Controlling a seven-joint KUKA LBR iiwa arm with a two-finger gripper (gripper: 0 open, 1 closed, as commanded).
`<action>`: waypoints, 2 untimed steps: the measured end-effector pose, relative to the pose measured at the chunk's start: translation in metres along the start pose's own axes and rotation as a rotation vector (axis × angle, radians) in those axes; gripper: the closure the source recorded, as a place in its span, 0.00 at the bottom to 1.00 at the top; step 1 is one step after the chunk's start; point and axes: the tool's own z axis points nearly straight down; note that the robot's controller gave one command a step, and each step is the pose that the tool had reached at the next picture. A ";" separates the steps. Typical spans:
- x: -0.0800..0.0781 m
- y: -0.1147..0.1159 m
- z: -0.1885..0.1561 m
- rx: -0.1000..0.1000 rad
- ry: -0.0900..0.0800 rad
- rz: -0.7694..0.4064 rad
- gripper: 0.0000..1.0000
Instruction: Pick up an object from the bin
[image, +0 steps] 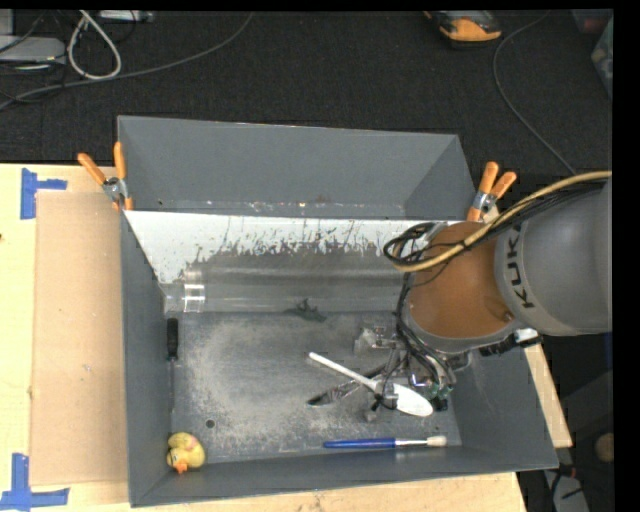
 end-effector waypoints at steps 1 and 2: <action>-0.013 0.005 0.002 -0.001 -0.013 -0.111 0.00; -0.003 0.002 0.001 -0.001 -0.003 -0.020 1.00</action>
Offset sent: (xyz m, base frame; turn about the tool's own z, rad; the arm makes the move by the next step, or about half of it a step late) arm 0.0032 0.0010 -0.0007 -0.0209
